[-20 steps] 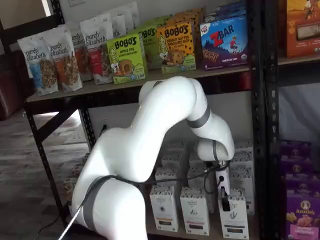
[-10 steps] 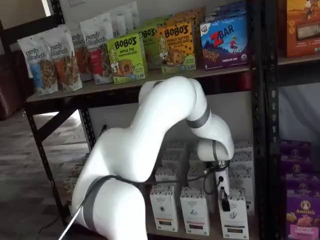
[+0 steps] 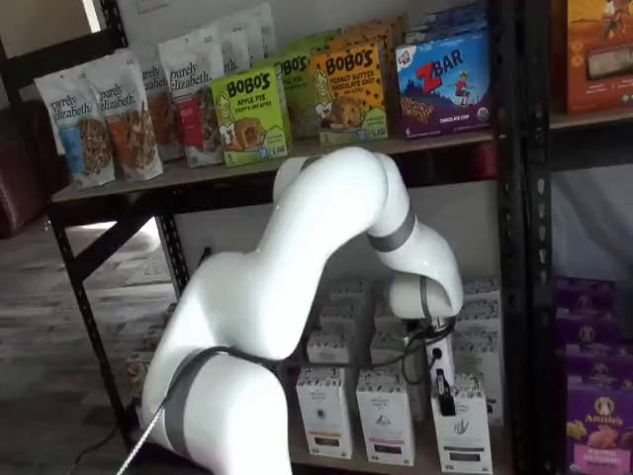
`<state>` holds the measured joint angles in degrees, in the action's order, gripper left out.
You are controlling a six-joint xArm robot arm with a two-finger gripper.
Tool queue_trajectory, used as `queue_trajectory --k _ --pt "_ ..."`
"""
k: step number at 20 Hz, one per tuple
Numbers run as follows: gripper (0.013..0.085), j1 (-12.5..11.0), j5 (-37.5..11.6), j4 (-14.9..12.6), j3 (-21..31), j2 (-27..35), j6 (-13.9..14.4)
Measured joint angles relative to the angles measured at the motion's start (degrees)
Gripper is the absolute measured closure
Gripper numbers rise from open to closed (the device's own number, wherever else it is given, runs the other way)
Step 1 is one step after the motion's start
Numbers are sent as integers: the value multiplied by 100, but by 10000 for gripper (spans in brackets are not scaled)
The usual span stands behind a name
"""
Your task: Pick up the white box with a green strip in the middle, on the bottom shelf, the sixth box from the left
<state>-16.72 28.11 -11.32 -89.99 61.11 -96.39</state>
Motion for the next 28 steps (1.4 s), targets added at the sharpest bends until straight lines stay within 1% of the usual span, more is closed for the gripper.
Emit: queue_trajectory --k 3,6,7,8,12,16,18,19,20,23,25,28 --pt "450 -1 -84 -117 122 -65 108" --pt "450 -2 -130 -101 263 -148 97" --pt "490 -2 -123 -112 307 -180 109" --pt "490 -4 -141 -130 388 -231 125" --pt "490 -23 -325 -294 772 -471 266" --pt "490 -20 -480 -468 1309 -862 444" --pt "490 5 -512 -626 1579 -1075 619" --pt "490 26 -546 -649 1752 -1213 661" --pt "490 52 -578 -607 1925 -1353 651" --pt "490 144 -611 -349 2429 -1796 507" --pt "490 187 -598 -188 2636 -1994 405" --pt "490 274 -592 -93 3137 -2490 403"
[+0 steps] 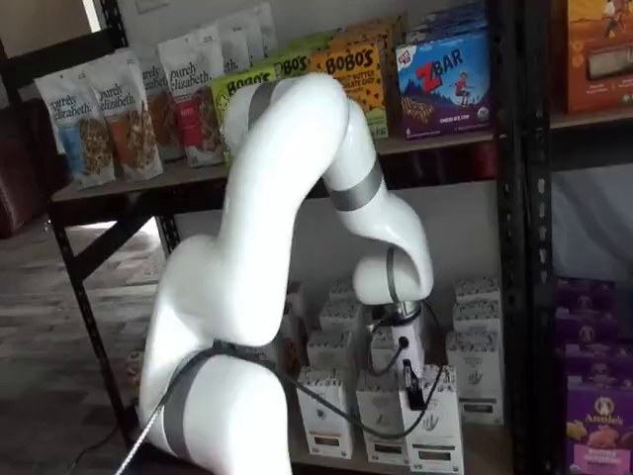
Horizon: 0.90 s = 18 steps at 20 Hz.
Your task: Pick up the white box with a green strip in the middle, on the bottom shelf, the sixth box from the left
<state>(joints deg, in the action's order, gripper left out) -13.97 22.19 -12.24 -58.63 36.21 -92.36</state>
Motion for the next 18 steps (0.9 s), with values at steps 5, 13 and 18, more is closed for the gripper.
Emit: queue_trajectory --k 5,13,18 --pt "490 135 35 3 837 -903 130" --pt "490 406 507 -36 1920 -2414 402" --pt "490 637 1103 196 2244 -3204 394"
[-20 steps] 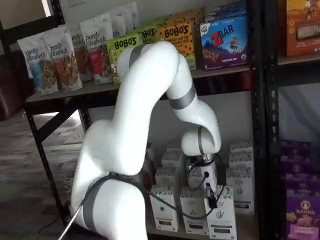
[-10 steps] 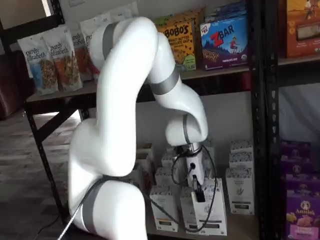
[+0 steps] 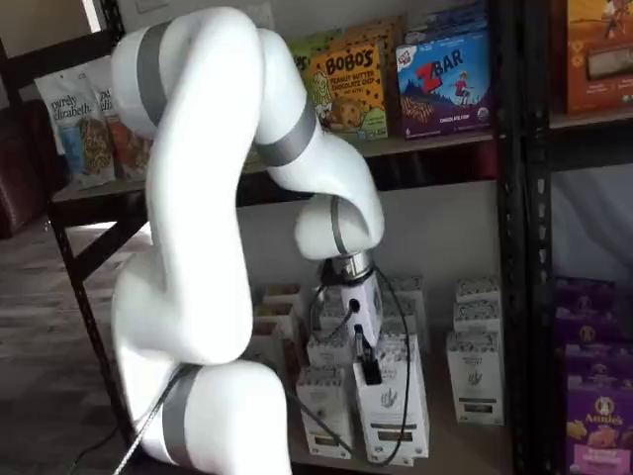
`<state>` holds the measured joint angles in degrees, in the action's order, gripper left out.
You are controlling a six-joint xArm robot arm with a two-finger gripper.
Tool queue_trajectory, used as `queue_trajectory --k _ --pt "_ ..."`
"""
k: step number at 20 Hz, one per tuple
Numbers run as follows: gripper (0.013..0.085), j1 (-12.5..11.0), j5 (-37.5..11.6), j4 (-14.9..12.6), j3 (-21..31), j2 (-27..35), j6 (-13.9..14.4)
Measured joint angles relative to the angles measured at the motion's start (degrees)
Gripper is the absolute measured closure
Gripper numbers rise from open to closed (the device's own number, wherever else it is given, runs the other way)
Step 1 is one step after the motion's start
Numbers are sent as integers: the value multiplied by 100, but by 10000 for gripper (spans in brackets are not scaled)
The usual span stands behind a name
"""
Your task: Pick up the white box with a green strip in the middle, on the bottom shelf, the sixth box from the left
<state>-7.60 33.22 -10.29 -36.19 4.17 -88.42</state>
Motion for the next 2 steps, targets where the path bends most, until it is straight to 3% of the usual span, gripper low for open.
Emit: queue_trajectory --k 2 --pt "490 68 176 135 72 -238 -58"
